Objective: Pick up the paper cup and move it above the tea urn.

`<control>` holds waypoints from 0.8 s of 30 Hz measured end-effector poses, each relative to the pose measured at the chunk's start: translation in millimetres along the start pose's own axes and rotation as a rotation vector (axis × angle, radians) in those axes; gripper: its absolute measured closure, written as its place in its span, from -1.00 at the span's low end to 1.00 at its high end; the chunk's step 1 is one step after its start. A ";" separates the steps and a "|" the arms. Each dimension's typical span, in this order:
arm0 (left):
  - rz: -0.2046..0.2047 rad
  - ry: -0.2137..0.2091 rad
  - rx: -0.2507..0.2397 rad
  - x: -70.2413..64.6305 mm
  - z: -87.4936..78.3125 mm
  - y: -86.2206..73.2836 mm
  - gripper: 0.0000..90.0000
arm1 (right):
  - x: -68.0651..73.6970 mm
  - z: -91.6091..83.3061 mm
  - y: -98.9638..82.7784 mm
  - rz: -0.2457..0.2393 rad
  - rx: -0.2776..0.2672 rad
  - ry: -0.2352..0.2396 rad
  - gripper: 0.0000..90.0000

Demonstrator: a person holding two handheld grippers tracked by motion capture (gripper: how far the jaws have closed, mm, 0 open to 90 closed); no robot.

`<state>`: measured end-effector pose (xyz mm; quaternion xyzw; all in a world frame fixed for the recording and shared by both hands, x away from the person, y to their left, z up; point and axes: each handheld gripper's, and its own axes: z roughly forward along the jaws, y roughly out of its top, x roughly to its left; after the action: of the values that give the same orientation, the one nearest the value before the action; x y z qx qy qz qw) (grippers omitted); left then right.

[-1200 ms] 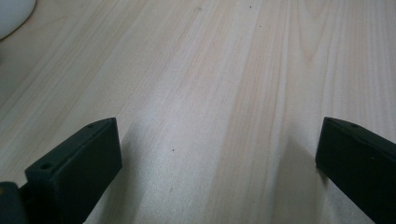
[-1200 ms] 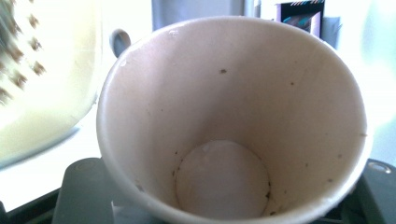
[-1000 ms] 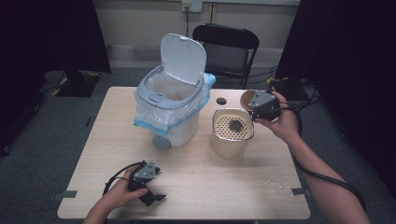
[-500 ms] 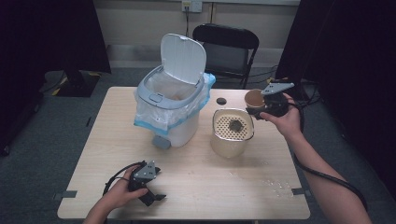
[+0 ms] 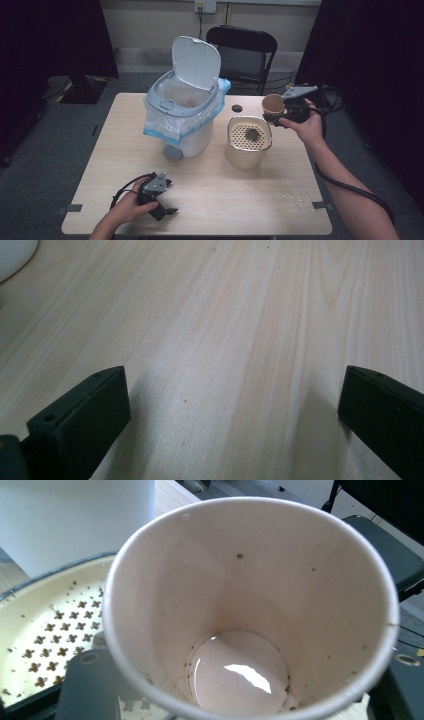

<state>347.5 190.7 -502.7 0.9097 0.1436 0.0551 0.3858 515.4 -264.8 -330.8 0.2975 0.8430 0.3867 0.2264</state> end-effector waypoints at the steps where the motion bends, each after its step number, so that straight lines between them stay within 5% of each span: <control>1: -0.001 0.002 0.002 -0.1 -0.2 0.0 -1.00 | -0.1 0.1 0.6 -0.003 0.000 -0.001 -0.35; 24: 0.001 0.003 -0.001 0.0 -0.1 0.0 -1.00 | 7.6 2.5 23.7 -0.001 0.003 0.065 -0.35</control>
<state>347.6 190.8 -502.7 0.9094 0.1437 0.0567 0.3861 519.2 -246.0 -314.7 0.2847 0.8506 0.3949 0.1985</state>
